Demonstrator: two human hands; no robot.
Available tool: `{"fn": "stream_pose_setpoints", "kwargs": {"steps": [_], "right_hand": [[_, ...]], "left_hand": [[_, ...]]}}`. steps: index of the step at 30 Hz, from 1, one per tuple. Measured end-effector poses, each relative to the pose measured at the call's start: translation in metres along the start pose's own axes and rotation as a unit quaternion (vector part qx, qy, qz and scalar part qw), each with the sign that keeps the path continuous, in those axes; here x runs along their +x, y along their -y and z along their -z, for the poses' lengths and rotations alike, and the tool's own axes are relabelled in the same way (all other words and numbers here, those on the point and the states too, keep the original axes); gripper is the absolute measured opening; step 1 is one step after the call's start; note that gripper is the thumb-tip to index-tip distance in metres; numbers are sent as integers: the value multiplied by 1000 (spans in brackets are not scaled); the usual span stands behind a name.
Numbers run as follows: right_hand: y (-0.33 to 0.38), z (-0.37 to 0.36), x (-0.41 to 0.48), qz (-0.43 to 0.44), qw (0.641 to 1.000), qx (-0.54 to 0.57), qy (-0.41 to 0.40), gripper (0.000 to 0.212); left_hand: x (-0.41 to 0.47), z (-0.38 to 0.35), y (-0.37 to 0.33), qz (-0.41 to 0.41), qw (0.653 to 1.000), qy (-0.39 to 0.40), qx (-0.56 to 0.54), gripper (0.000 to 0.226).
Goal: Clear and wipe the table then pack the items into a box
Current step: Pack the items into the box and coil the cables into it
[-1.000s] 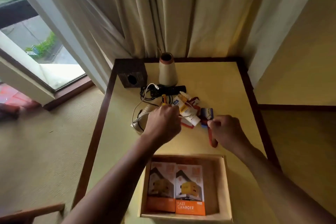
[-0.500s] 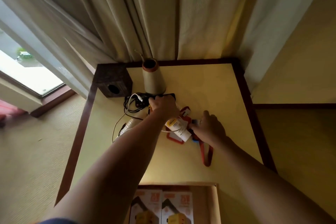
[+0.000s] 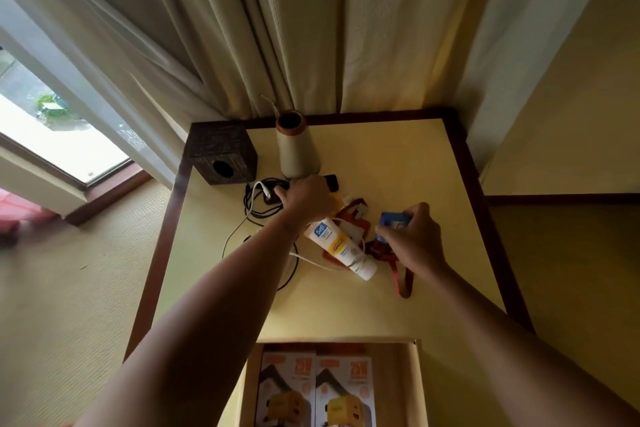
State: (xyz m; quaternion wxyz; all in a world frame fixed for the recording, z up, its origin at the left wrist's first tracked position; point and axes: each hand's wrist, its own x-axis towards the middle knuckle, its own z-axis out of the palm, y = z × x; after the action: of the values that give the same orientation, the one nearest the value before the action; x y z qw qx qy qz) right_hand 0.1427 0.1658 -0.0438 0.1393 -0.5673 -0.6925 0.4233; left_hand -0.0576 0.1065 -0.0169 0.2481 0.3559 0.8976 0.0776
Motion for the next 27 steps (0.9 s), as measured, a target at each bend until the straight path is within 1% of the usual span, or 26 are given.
{"fn": "stream_pose_setpoints", "kwargs": {"steps": [3, 5, 8, 10, 12, 13, 15, 16, 18, 20, 21, 22, 23, 24, 25, 26, 27], "right_hand": [[6, 16, -20, 55, 995, 57, -54, 45], [14, 25, -35, 88, 989, 85, -83, 43], [28, 39, -59, 130, 981, 107, -97, 36], [34, 49, -77, 153, 978, 120, -82, 33], [38, 61, -97, 175, 976, 121, -54, 30], [40, 66, -107, 182, 976, 112, -36, 27], [42, 76, -129, 189, 979, 80, 13, 23], [41, 81, -142, 194, 978, 54, 44, 22], [34, 87, -165, 198, 973, -4, 115, 23], [23, 86, -190, 180, 964, -59, 186, 23], [16, 81, -197, 180, 958, -104, 200, 23], [9, 75, -199, 188, 949, -160, 196, 23], [3, 68, -201, 202, 936, -217, 189, 24], [-2, 60, -203, 219, 921, -266, 181, 26], [-6, 53, -206, 234, 907, -302, 179, 27], [-9, 46, -207, 249, 891, -333, 180, 28], [-12, 41, -208, 270, 870, -373, 179, 28]], "left_hand": [[-14, 9, 6, -15, 993, -70, -92, 18], [-26, 15, 10, -36, 978, -115, -169, 14], [-48, 31, 9, -79, 942, -176, -276, 6], [-70, 42, 9, -89, 918, -194, -333, 9], [-96, 48, 12, -105, 880, -197, -419, 14], [-112, 50, 14, -112, 851, -192, -475, 12], [-148, 48, 19, -98, 792, -166, -579, 11], [-169, 43, 23, -79, 769, -144, -618, 11], [-206, 28, 32, -31, 733, -85, -674, 19], [-241, 3, 45, 29, 712, -7, -702, 24], [-253, -11, 48, 71, 704, 30, -706, 26], [-260, -25, 51, 110, 694, 68, -709, 30], [-268, -36, 53, 133, 677, 111, -716, 36], [-274, -48, 56, 129, 667, 151, -718, 40], [-280, -60, 60, 110, 675, 176, -708, 43], [-282, -70, 62, 95, 702, 182, -682, 47], [-283, -81, 65, 90, 738, 174, -646, 53]]}}
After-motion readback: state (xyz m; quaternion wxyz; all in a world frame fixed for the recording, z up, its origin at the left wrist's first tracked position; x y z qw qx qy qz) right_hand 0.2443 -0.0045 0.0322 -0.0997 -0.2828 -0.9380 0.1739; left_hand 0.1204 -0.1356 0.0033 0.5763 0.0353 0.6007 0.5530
